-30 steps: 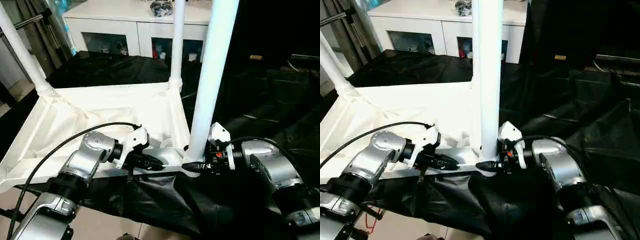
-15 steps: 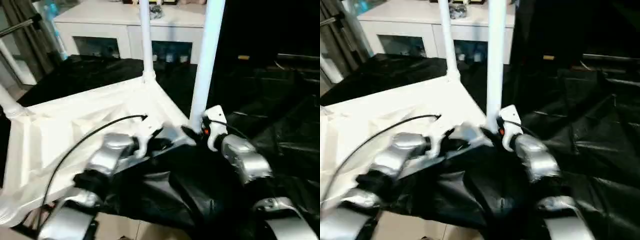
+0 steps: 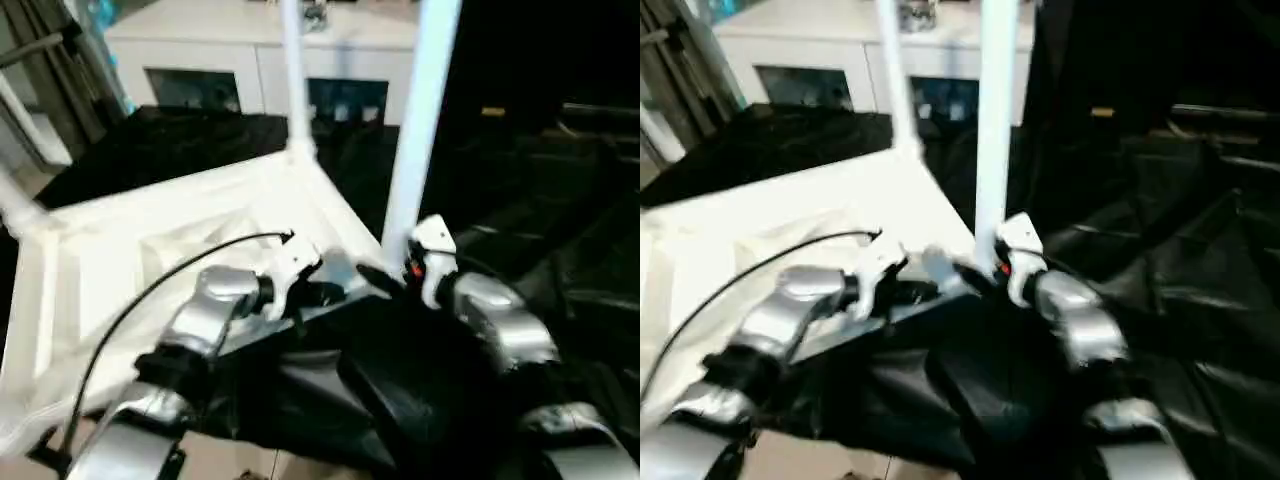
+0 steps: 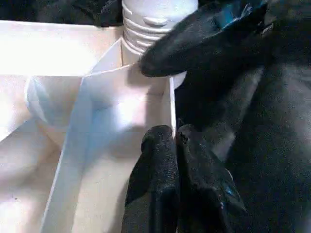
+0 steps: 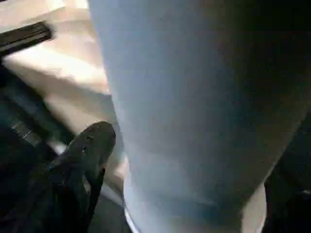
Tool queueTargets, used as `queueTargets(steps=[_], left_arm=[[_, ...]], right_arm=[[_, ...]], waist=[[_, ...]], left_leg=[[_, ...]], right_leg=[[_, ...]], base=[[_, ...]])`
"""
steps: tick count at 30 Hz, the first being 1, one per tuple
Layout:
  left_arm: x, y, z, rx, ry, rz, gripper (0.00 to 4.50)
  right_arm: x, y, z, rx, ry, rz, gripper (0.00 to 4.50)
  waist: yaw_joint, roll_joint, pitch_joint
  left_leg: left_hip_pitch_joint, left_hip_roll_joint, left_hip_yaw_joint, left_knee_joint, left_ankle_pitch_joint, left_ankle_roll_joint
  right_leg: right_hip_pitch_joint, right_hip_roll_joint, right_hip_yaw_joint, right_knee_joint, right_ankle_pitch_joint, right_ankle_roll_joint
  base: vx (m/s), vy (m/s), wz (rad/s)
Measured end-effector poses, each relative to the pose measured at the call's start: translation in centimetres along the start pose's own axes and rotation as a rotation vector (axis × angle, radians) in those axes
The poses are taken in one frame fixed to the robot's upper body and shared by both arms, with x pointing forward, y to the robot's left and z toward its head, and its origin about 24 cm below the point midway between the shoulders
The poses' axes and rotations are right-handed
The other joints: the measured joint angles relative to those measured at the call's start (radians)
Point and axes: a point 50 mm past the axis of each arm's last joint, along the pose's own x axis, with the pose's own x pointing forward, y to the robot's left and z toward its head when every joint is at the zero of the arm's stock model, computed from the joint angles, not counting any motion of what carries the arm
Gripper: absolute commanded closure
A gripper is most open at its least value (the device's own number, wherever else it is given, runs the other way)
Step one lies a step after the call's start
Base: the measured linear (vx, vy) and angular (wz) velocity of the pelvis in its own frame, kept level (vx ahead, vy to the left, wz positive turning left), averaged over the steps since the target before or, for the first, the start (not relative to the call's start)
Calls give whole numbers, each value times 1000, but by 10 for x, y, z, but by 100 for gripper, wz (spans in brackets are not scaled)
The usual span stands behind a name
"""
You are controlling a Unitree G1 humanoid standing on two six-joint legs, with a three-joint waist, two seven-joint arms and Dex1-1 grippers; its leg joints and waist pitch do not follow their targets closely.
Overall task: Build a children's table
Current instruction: Rotate leg to tighten
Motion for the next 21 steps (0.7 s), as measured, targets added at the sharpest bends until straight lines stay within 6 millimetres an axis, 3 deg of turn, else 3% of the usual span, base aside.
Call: queueTargets(steps=[10, 11, 15, 21], left_arm=[[-18, -11, -7, 18, 50, -192, 450], [-20, -11, -7, 17, 61, -208, 450], [-23, -13, -8, 9, 74, -239, 450], [-25, -15, -9, 2, 73, -257, 450]], right_arm=[[-21, 16, -2, -39, 78, 348, 55], [-20, 18, -2, -41, 82, 374, 79], [-22, 20, -2, -38, 100, 413, 98], [-23, 23, -3, -30, 103, 422, 162]], waist=[[22, 0, 1], [23, 0, 1], [25, 0, 1], [26, 0, 1]], left_leg=[[1, 0, 2, 2, -1, 1], [1, 0, 2, 2, -1, 1], [1, 0, 3, 2, -1, 1], [1, 0, 3, 2, -1, 1]], right_leg=[[1, -1, 2, 3, -1, -1], [1, -1, 2, 3, -1, -2], [1, -1, 3, 4, -1, -2], [1, -1, 4, 4, -1, -2]], base=[[0, 0, 0], [0, 0, 0], [0, 0, 0], [0, 0, 0]])
